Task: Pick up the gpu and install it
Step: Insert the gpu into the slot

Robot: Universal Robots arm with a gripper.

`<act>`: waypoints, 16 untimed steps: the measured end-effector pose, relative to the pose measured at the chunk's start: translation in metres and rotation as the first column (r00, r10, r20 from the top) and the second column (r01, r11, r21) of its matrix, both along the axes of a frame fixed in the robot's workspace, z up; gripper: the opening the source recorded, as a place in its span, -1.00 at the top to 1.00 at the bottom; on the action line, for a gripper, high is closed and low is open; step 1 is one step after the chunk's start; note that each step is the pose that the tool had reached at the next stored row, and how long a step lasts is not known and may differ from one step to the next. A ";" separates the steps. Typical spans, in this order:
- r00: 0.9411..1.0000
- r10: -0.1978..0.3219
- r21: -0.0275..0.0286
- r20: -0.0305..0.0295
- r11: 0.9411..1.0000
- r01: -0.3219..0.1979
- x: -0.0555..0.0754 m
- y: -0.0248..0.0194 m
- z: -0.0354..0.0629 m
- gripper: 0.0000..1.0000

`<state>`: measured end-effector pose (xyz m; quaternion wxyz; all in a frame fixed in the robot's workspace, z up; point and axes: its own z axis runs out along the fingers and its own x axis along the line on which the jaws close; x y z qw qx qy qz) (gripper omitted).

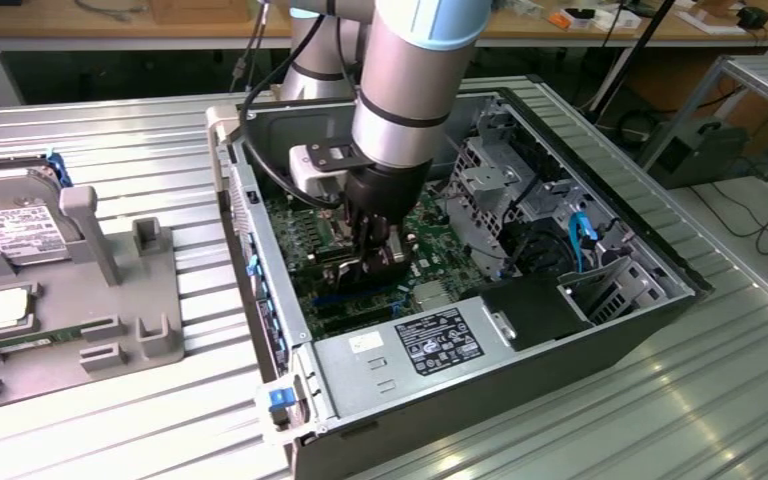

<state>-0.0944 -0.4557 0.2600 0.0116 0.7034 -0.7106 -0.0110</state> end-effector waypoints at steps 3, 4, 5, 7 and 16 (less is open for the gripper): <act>1.000 0.000 0.000 0.000 1.000 0.000 0.000 0.0000 -0.0042 0.47; 1.000 0.000 0.000 0.000 1.000 0.000 0.000 0.0000 -0.0045 0.47; 1.000 0.000 0.000 0.000 1.000 0.000 0.000 0.0000 -0.0046 0.47; 1.000 0.000 0.000 0.000 1.000 0.000 -0.001 0.0001 -0.0049 0.47; 1.000 0.000 0.000 0.001 1.000 0.000 -0.006 0.0000 -0.0054 0.47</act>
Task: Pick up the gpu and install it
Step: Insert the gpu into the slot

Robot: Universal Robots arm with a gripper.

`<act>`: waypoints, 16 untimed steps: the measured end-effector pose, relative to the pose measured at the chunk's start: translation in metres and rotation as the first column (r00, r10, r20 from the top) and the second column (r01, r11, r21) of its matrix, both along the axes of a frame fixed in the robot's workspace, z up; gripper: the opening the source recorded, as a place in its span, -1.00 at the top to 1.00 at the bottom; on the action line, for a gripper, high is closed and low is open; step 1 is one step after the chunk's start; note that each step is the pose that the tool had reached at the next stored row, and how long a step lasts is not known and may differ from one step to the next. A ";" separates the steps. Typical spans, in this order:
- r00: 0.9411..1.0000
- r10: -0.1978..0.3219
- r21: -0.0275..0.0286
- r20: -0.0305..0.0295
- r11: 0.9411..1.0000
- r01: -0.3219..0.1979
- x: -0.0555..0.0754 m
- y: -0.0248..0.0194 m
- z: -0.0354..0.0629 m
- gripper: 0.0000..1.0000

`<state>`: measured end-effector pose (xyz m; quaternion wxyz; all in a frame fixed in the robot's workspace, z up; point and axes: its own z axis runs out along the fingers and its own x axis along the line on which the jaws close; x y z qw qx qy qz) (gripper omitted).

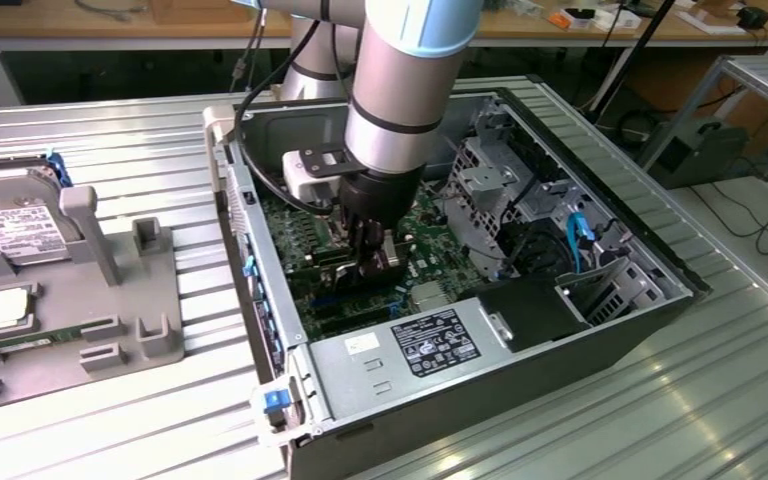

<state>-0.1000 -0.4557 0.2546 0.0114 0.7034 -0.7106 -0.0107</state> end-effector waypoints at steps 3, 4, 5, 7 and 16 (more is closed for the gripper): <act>1.000 0.000 0.000 0.000 1.000 0.000 0.000 0.0000 0.0000 0.47; 1.000 0.000 0.000 0.000 1.000 0.000 0.000 0.0000 0.0000 0.47; 1.000 0.000 0.000 0.000 1.000 0.000 0.000 0.0000 0.0000 0.47; 1.000 0.000 0.001 0.000 1.000 0.000 0.000 0.0001 -0.0005 0.44; 1.000 0.000 0.000 0.000 1.000 0.000 0.000 0.0005 0.0164 0.19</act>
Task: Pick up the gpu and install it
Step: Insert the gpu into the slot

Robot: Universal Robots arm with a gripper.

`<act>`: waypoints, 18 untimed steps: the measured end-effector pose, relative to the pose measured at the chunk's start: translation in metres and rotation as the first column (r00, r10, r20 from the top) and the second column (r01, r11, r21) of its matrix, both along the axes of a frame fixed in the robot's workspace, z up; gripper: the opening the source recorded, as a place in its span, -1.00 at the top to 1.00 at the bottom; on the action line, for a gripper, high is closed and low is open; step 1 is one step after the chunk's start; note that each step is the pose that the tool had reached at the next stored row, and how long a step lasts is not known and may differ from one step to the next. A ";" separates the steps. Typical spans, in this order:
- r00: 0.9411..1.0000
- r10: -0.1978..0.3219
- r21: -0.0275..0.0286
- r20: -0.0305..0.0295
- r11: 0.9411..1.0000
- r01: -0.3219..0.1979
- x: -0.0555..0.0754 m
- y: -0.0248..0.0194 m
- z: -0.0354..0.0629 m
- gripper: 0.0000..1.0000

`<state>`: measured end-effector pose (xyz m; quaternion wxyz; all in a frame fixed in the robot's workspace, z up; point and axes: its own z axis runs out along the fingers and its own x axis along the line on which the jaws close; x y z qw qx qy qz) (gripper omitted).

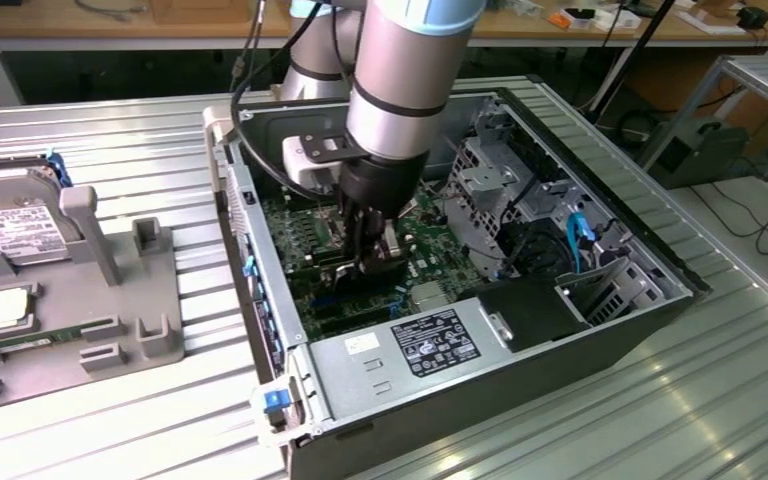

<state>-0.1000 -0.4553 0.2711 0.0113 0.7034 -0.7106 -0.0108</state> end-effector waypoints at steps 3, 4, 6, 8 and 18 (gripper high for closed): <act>1.000 0.000 0.000 0.000 1.000 0.000 0.000 0.0006 0.0058 0.19; 1.000 0.000 0.000 0.000 1.000 0.000 0.000 0.0006 0.0061 0.19; 1.000 0.000 0.000 0.000 1.000 0.000 0.000 0.0006 0.0061 0.19; 1.000 0.000 0.000 0.000 1.000 0.000 0.000 0.0006 0.0062 0.19; 1.000 0.000 0.000 0.000 1.000 0.000 0.000 0.0006 0.0062 0.79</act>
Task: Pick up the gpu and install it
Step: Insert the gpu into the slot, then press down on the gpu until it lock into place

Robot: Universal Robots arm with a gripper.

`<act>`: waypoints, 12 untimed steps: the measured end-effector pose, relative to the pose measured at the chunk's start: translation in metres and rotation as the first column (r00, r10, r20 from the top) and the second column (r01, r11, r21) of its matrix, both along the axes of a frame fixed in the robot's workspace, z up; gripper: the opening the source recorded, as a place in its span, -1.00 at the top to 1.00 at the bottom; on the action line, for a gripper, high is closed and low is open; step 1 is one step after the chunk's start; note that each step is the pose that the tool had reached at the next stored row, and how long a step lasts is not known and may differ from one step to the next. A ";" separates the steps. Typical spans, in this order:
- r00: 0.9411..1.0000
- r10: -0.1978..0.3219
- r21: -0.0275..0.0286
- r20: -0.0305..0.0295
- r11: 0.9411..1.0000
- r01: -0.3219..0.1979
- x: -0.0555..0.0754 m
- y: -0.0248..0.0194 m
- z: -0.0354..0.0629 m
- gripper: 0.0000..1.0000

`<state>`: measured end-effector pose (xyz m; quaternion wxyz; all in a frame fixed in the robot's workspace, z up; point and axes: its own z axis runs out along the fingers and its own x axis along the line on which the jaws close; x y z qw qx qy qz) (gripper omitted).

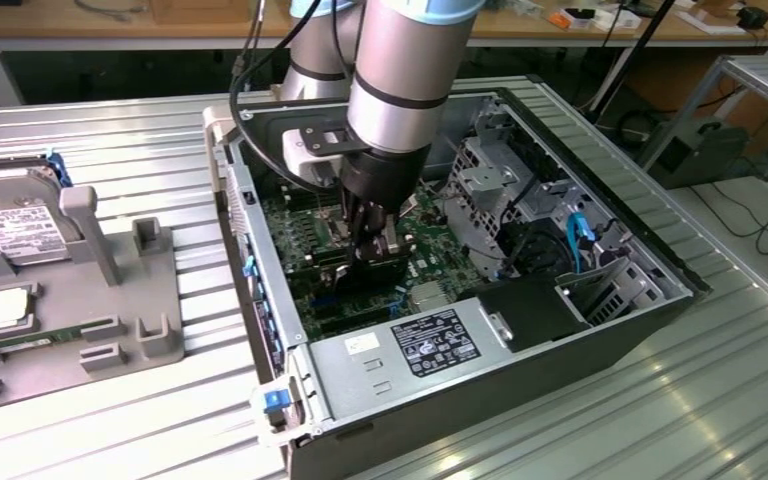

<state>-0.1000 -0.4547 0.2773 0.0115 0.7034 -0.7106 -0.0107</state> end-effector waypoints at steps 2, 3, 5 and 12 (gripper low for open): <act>1.000 0.000 0.000 0.000 1.000 0.000 0.000 0.0000 0.0000 0.79; 1.000 0.000 0.000 0.000 1.000 0.000 0.000 0.0000 0.0000 0.79; 1.000 0.000 0.000 0.000 1.000 0.000 0.000 0.0000 0.0000 0.79; 1.000 0.000 0.000 0.000 1.000 0.000 0.000 0.0000 0.0000 0.79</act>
